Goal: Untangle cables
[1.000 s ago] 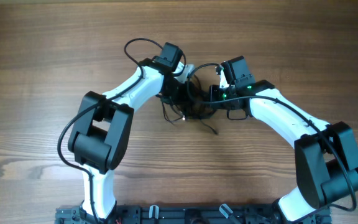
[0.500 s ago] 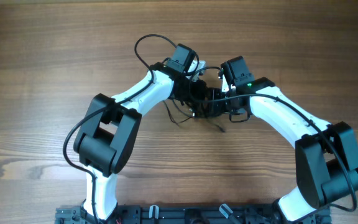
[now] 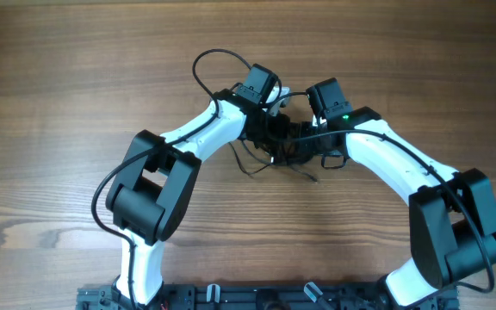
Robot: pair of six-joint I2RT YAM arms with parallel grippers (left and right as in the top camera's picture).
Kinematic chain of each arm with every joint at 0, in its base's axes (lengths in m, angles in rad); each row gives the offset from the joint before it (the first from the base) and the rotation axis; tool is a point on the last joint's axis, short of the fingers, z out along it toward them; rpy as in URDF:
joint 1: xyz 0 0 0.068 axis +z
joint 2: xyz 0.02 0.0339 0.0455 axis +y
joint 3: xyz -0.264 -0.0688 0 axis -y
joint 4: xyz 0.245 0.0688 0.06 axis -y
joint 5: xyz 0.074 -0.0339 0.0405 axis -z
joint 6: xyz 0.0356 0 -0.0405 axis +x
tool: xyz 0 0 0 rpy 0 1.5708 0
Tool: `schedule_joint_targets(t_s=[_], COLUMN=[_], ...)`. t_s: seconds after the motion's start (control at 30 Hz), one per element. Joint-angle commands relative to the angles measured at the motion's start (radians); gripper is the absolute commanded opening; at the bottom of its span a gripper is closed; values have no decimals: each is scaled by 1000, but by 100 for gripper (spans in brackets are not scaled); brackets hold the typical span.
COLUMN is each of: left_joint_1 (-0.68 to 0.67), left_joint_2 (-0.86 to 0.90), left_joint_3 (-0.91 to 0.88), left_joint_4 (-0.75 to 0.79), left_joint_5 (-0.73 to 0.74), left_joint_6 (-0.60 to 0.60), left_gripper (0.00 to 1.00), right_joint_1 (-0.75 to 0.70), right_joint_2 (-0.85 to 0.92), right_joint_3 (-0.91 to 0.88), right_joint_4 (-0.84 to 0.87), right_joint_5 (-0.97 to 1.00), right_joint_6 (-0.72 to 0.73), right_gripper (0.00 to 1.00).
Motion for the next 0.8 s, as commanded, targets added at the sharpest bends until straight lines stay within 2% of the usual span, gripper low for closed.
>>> schedule_joint_targets(t_s=[0.0, 0.13, 0.33, 0.47, 0.63, 0.77], left_joint_1=[-6, -6, -6, -6, -6, -6], left_joint_2=[14, 14, 14, 6, -4, -4], left_joint_3=[9, 9, 10, 10, 10, 10], left_joint_4=[14, 29, 46, 62, 61, 60], left_joint_5=[-5, 0, 77, 150, 149, 149], left_joint_6=[-5, -5, 52, 105, 104, 104], left_gripper=[4, 4, 4, 4, 4, 4], right_joint_1=[1, 0, 0, 0, -18, -23], right_joint_2=[19, 19, 19, 19, 19, 19], right_joint_3=[-32, -41, -42, -42, -42, -42], right_joint_4=[8, -1, 2, -1, -3, -5], right_joint_5=[27, 39, 83, 91, 124, 132], right_joint_6=[-9, -5, 19, 34, 69, 70], right_gripper=[52, 36, 27, 26, 33, 32])
